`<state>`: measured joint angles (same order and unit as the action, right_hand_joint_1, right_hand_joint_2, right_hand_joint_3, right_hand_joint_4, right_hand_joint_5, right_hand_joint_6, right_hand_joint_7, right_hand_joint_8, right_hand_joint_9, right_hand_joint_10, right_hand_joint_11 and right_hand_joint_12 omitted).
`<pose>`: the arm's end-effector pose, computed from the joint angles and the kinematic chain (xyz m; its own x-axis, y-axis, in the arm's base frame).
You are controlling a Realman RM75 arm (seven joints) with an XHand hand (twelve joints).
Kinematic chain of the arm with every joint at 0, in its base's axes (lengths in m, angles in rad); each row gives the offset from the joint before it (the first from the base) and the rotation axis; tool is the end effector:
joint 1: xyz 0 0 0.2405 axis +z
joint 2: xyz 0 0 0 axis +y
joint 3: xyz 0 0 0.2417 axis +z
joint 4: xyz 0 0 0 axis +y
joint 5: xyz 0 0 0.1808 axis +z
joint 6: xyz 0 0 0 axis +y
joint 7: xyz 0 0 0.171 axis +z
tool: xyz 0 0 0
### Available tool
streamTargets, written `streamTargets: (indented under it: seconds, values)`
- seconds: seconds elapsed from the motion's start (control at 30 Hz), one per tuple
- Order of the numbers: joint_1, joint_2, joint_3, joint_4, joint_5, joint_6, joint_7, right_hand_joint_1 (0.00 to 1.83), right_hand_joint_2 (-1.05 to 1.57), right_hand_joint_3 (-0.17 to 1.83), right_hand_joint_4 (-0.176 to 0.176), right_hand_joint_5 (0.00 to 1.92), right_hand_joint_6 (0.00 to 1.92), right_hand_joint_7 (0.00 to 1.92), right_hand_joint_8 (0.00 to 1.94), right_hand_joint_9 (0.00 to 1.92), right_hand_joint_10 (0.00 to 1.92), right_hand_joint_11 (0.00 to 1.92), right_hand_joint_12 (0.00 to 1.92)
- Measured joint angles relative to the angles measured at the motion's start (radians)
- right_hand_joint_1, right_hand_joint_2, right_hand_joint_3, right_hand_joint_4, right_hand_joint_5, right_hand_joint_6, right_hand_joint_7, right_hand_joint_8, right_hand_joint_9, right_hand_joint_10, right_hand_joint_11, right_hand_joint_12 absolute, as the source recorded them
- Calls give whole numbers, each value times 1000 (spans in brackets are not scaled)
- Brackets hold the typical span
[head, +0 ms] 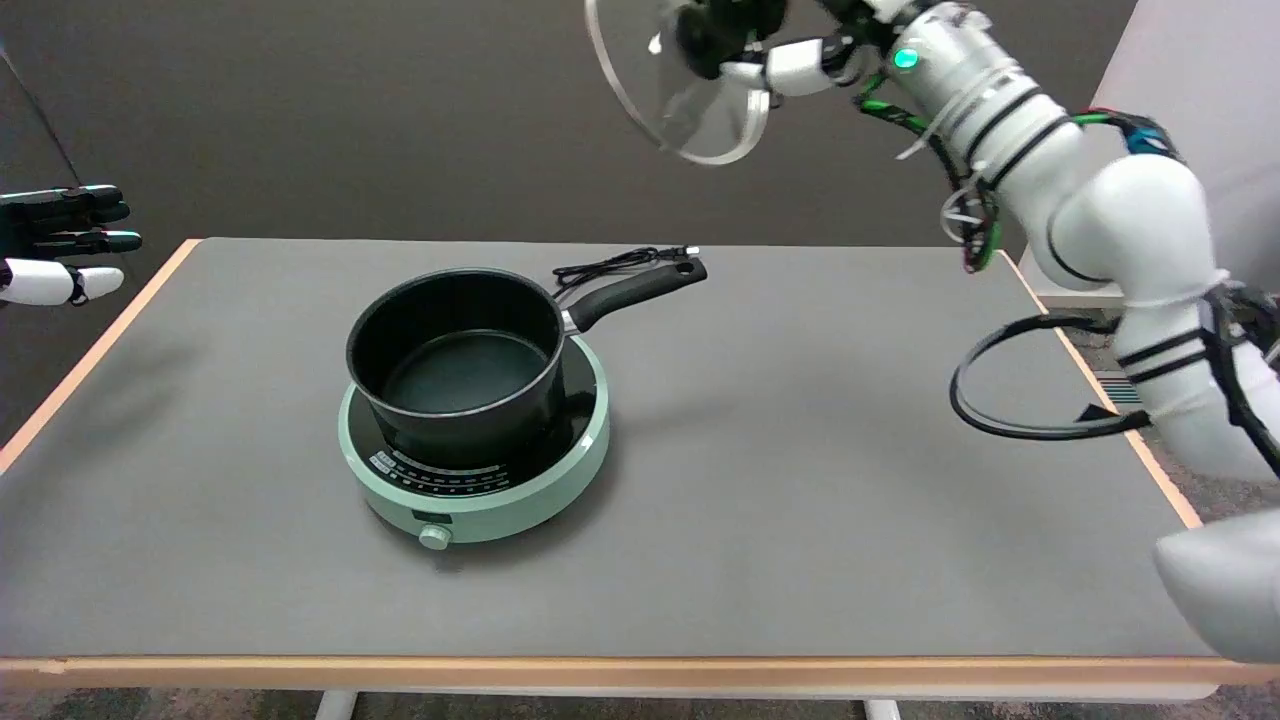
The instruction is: Place the pot lid onto the table.
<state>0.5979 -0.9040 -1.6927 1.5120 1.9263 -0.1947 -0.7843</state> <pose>-0.0076 -0.4193 0.3380 0.8640 0.2626 0.4296 -0.3183 -0.3761 0.8702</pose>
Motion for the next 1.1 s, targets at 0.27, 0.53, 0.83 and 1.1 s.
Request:
streamTargets:
  seconds: [0.27,0.53,0.83,1.1]
  values:
    - [-144,-8,199,51,2,20,47,1366,875,505,176,753,980,950,1180,864,1355,692,1470]
    - [-284,-36,388,95,2,34,80,1365,877,506,176,753,981,946,1188,861,1370,693,1474]
    - [-442,-68,557,137,0,42,99,1365,880,502,176,753,978,944,1189,859,1379,690,1482]
    - [-573,-99,649,163,-2,42,108,1364,882,497,176,753,975,944,1188,860,1375,685,1495]
